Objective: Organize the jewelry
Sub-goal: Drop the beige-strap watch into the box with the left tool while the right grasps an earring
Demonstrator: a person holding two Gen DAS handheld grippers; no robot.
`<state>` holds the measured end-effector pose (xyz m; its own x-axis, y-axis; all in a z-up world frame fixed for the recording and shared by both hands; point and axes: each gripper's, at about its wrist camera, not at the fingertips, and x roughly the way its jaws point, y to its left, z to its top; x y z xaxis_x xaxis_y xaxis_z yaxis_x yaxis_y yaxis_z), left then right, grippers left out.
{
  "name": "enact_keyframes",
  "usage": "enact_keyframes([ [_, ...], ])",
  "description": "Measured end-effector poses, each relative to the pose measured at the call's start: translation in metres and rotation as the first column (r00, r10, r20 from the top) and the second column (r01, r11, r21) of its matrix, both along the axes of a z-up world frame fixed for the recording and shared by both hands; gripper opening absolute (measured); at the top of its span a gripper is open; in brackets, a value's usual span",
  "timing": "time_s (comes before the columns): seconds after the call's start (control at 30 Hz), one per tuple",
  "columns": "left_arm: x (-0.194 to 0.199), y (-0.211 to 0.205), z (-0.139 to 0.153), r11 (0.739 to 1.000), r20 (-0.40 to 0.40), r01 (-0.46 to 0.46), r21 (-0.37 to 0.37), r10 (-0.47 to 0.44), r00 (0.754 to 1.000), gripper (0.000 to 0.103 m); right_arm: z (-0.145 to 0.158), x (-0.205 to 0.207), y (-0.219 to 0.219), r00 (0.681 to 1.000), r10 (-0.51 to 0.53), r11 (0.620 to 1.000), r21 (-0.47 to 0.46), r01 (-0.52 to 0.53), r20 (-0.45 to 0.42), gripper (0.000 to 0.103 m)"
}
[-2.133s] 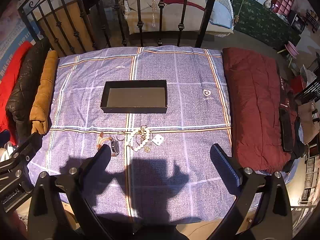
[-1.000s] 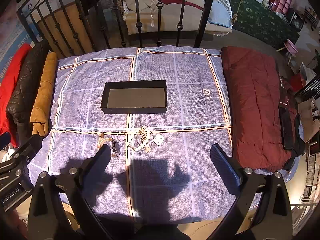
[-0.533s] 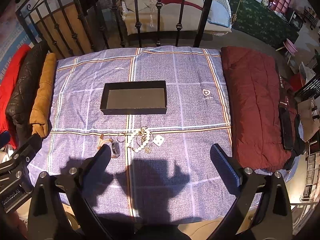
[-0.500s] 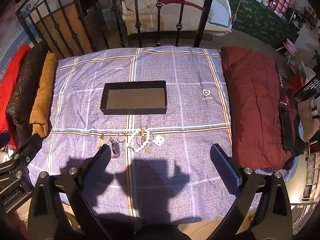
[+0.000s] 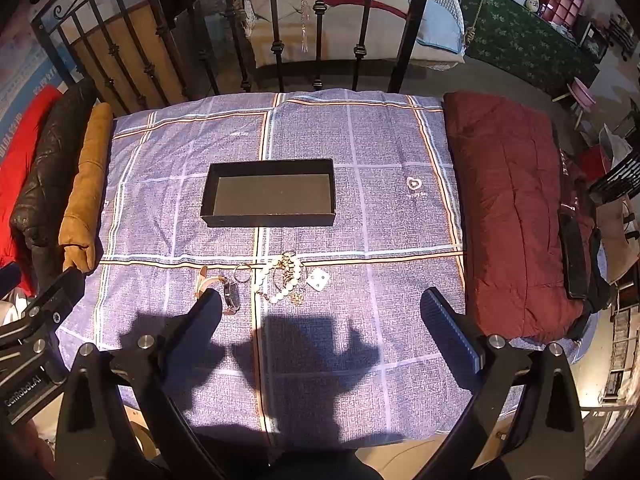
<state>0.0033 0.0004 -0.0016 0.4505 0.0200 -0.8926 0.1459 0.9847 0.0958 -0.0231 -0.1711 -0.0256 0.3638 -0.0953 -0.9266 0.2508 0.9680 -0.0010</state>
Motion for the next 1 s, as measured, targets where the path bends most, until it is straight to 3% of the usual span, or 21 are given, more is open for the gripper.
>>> enact_keyframes([
  [0.47,0.006,0.009,-0.02,1.0,-0.002,-0.014,0.021,0.014,1.0,0.097,-0.014,0.003,-0.008,1.0,-0.008,1.0,0.012,0.008,0.015,0.098],
  [0.57,0.01,0.014,-0.044,0.999,0.011,-0.007,0.034,0.006,1.0,0.097,-0.042,0.007,-0.012,1.0,0.011,1.0,-0.018,-0.011,-0.009,0.098],
  [0.77,0.026,0.014,-0.116,1.0,-0.047,0.0,0.029,0.002,0.999,0.097,-0.125,0.017,-0.019,0.998,0.012,1.0,0.004,-0.011,-0.068,0.097],
  [1.0,0.043,0.008,-0.187,0.999,-0.1,0.012,-0.03,-0.015,0.995,0.097,-0.184,0.038,-0.019,0.998,-0.002,1.0,0.024,0.004,-0.059,0.079],
])
